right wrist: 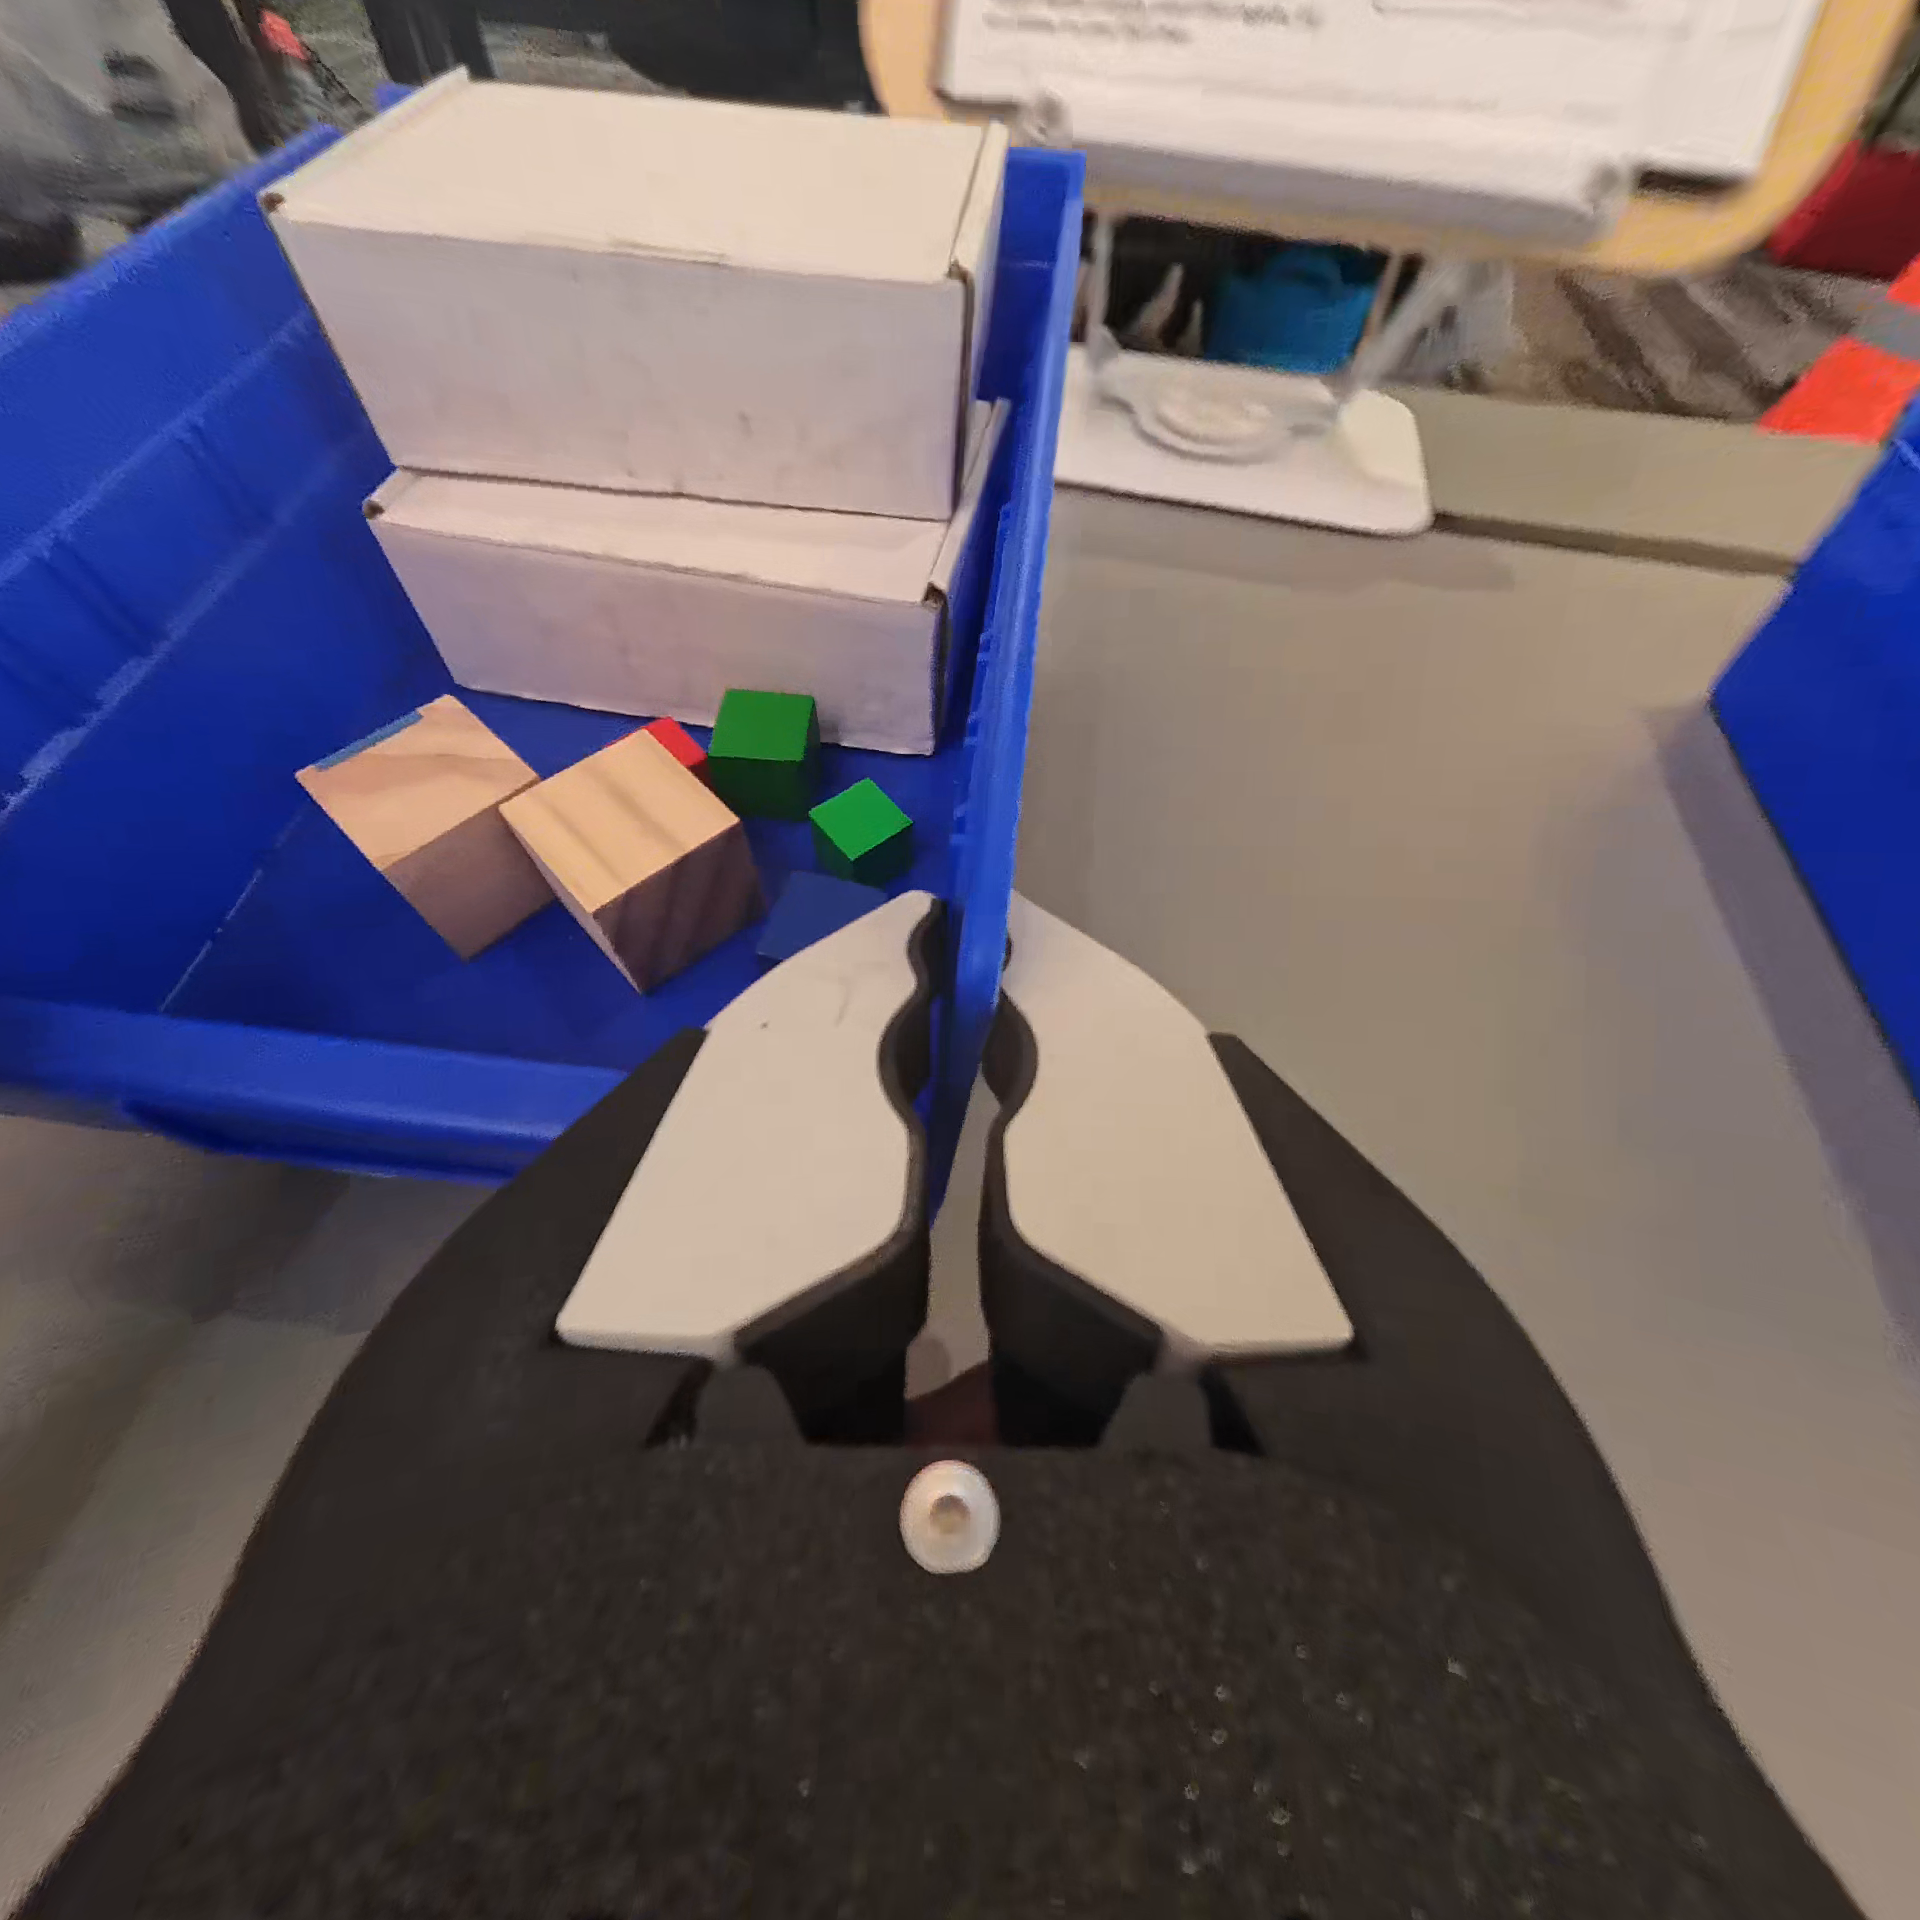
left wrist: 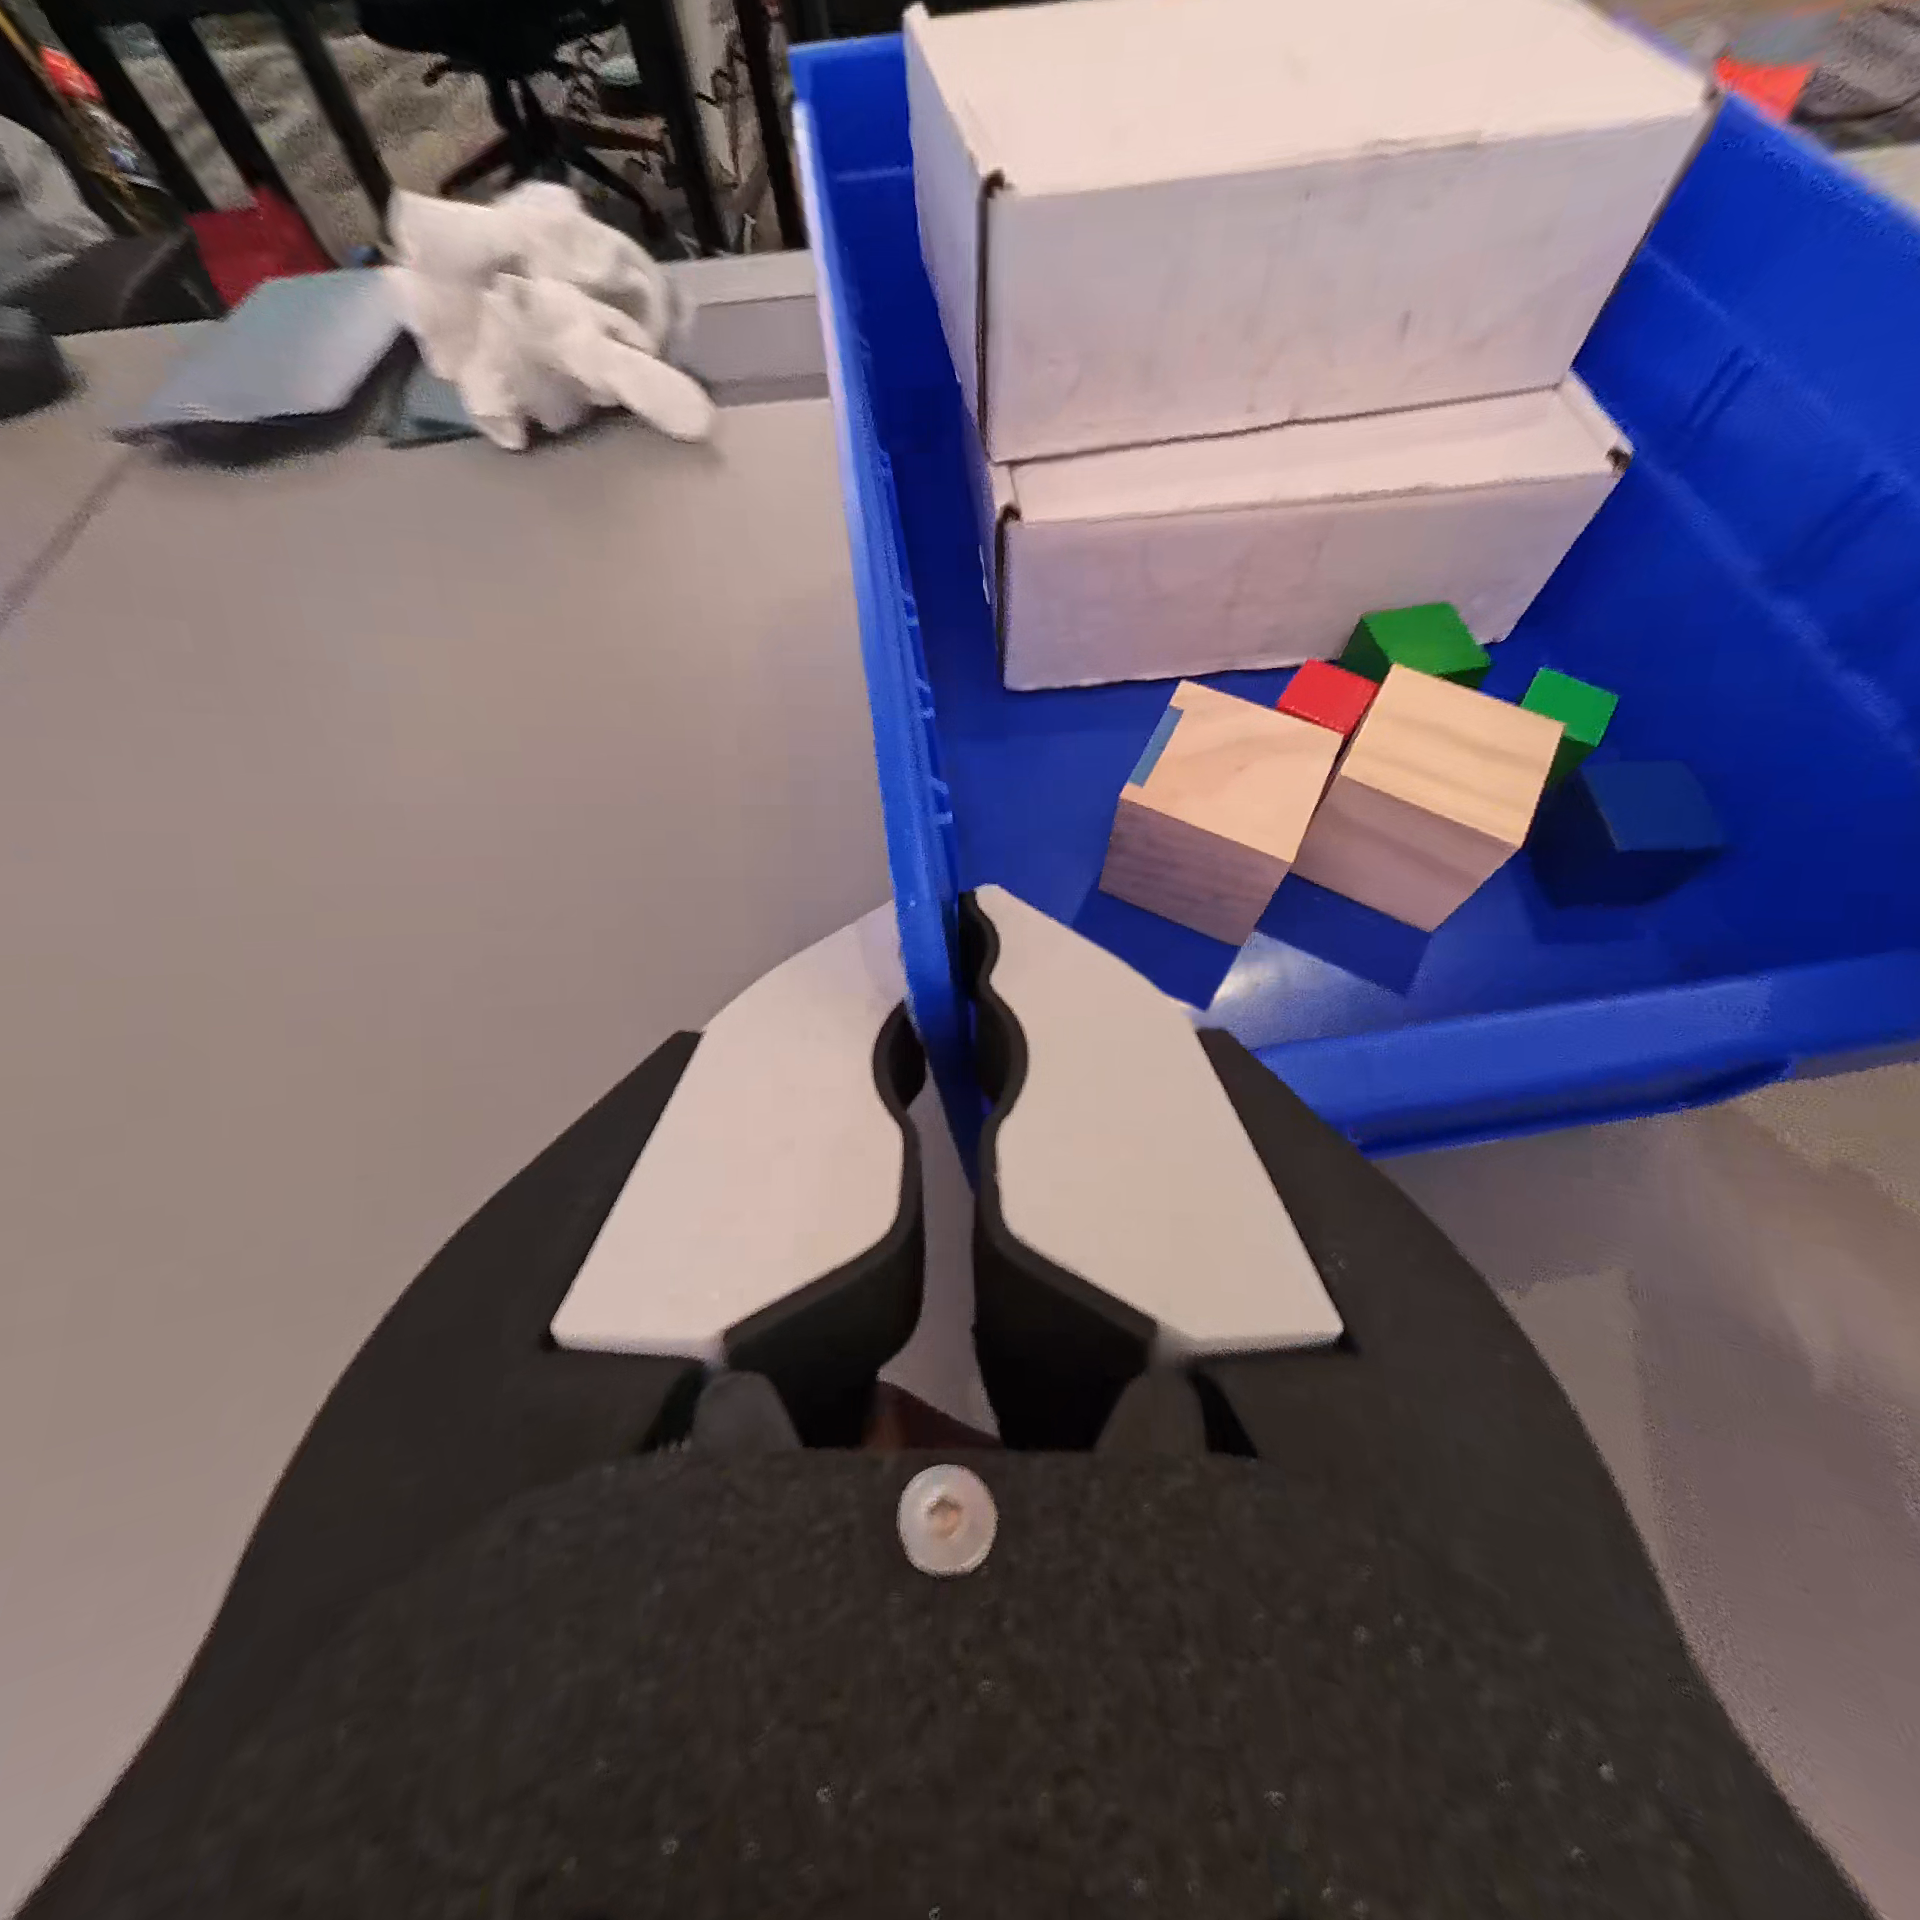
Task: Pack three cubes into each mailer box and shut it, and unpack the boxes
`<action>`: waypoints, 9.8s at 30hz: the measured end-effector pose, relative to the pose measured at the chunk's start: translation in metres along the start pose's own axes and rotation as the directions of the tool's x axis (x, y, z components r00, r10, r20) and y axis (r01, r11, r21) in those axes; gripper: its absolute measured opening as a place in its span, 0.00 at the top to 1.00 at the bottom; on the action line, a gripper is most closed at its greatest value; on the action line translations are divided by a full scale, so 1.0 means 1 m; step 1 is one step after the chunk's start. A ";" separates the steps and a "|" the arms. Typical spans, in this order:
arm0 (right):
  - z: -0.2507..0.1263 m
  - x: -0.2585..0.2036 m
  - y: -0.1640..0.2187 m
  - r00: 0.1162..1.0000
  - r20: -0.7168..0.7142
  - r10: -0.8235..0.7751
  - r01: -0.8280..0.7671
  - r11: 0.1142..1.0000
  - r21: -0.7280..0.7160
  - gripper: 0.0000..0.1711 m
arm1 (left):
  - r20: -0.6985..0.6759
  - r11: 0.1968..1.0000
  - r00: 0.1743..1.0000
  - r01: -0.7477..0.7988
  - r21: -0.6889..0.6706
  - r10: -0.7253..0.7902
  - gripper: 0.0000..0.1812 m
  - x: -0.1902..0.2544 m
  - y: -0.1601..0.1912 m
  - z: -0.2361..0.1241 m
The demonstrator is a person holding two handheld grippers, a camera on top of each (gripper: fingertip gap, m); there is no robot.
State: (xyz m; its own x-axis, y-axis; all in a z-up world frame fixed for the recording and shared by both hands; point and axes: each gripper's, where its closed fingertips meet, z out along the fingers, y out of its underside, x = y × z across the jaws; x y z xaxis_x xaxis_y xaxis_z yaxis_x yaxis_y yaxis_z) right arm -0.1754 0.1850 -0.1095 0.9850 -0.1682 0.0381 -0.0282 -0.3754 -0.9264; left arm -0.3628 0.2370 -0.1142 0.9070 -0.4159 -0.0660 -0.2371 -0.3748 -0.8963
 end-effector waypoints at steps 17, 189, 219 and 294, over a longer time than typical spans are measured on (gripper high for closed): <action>0.013 -0.173 0.005 0.943 0.330 -0.049 0.049 0.999 0.008 0.91 | 0.049 0.993 0.992 0.115 0.024 -0.116 0.82 -0.169 0.025 -0.016; 0.004 0.123 0.040 0.803 0.572 -0.169 0.204 0.979 0.002 0.61 | -0.769 0.961 0.613 -0.275 0.007 0.181 0.46 0.201 -0.076 0.007; -0.057 0.120 -0.032 0.733 0.344 -0.587 0.548 0.809 0.213 0.71 | -0.872 0.947 0.407 -0.275 0.166 0.271 0.55 0.244 -0.015 0.056; 0.010 0.102 -0.037 0.035 0.079 -0.996 0.995 0.043 0.092 0.87 | -0.818 0.878 0.377 -0.380 0.291 0.435 0.66 0.229 -0.004 0.051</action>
State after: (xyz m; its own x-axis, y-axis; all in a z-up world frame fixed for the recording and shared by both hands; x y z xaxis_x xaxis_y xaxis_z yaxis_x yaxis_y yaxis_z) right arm -0.0722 0.1907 -0.0753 0.0764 0.4403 0.8946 0.9944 -0.0991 -0.0361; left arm -0.1365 0.1862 -0.1482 -0.0462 -0.9974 -0.0557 -0.4516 0.0706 -0.8894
